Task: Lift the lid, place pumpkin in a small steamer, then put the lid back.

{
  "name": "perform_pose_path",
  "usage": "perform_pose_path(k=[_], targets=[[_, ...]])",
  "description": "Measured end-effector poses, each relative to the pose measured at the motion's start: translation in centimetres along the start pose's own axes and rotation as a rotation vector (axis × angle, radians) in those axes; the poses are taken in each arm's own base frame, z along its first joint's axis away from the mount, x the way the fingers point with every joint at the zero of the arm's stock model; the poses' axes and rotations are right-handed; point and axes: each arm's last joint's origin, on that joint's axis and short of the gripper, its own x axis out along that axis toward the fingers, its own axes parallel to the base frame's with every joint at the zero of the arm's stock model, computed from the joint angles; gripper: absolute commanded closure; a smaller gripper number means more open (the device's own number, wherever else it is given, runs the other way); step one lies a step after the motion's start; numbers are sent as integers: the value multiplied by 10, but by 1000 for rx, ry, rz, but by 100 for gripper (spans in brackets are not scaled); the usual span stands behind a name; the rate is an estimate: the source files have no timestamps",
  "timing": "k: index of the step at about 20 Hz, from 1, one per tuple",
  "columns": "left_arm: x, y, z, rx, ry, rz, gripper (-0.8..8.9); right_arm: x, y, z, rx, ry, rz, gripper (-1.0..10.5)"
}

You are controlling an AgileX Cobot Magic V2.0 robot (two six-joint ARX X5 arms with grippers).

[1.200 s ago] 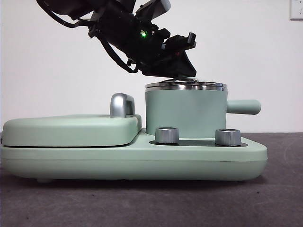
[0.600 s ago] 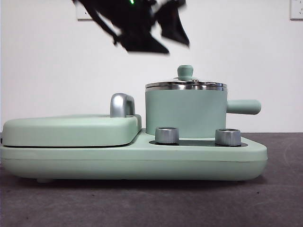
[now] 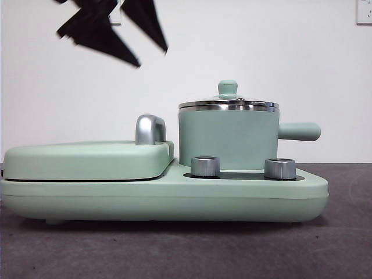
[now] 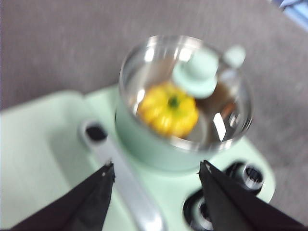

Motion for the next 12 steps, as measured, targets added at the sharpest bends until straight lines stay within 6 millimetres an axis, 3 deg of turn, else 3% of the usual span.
perform_pose_path(k=[4,12], targets=[[-10,10,-38,-26,60,36,525,14,3,9,-13,-4,48,578],[-70,18,-91,-80,4,135,533,42,6,20,-15,25,89,578]])
